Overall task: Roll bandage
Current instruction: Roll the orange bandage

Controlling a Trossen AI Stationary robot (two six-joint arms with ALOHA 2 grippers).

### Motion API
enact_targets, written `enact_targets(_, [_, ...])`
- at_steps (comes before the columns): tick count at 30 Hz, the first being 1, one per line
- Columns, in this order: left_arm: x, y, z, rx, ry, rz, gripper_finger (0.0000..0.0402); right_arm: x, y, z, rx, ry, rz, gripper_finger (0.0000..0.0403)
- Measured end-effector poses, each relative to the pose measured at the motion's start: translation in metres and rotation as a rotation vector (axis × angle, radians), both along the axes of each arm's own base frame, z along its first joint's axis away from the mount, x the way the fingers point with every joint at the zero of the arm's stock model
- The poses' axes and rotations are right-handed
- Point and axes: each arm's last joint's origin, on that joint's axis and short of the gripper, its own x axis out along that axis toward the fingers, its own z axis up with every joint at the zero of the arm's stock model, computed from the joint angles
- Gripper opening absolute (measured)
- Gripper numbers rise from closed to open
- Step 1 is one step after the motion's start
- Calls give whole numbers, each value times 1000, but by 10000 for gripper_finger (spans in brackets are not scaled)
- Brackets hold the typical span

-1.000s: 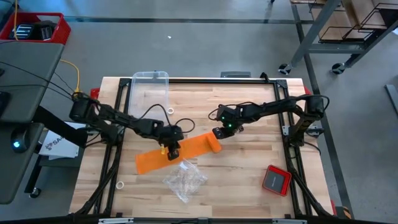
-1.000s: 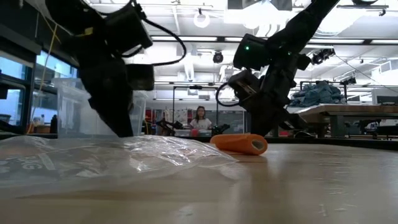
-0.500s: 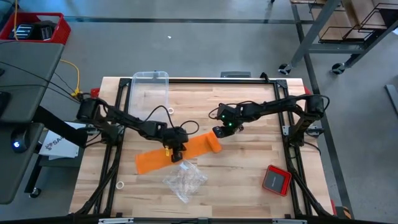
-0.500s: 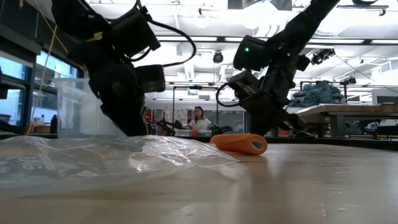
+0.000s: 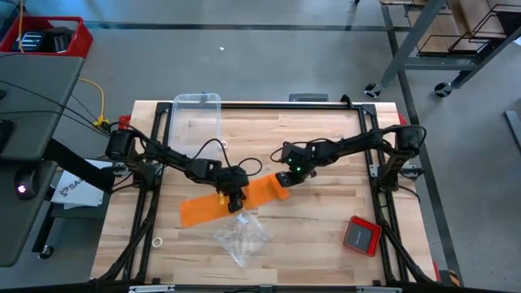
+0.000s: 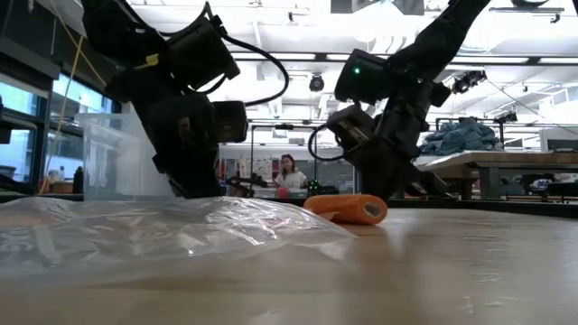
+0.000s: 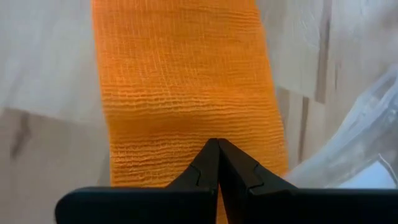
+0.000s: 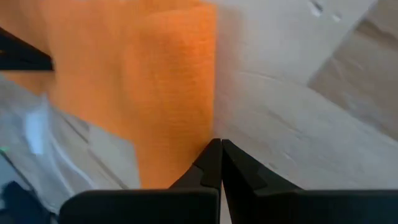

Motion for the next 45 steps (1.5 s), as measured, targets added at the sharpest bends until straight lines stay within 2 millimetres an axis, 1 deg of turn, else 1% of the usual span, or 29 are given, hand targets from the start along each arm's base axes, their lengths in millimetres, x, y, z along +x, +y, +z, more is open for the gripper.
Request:
enact_targets(3, [-3,-1,-2,-23,42,14,0,4,0,2,12,-36,-26,0])
enact_targets(7, [-4,-1,-2,-27,51,16,0,10,4,5,46,-90,-52,0])
enact_targets(18, [-8,-3,-3,-74,99,-11,0,21,38,13,125,-166,-68,0])
enact_targets(23, [-8,-4,-4,-97,107,-9,0,27,46,17,141,-226,-103,0])
enact_targets(26, [-8,-4,-4,-103,109,-12,0,30,50,13,138,-230,-139,0])
enact_targets(31, [-10,-6,-4,-152,128,-21,0,41,54,-3,175,-257,-167,0])
enact_targets(33, [-11,-7,-3,-180,140,-19,0,46,54,-9,191,-272,-166,0])
enact_targets(35, [-13,-7,0,-205,148,-7,0,54,54,-9,193,-278,-152,0])
enact_targets(39, [-20,-7,10,-218,166,14,0,71,48,-2,166,-318,-107,0])
enact_targets(42, [-26,-6,21,-210,175,25,0,76,38,4,127,-324,-75,0])
enact_targets(45, [-32,-4,33,-191,163,34,0,78,23,8,100,-346,-62,0])
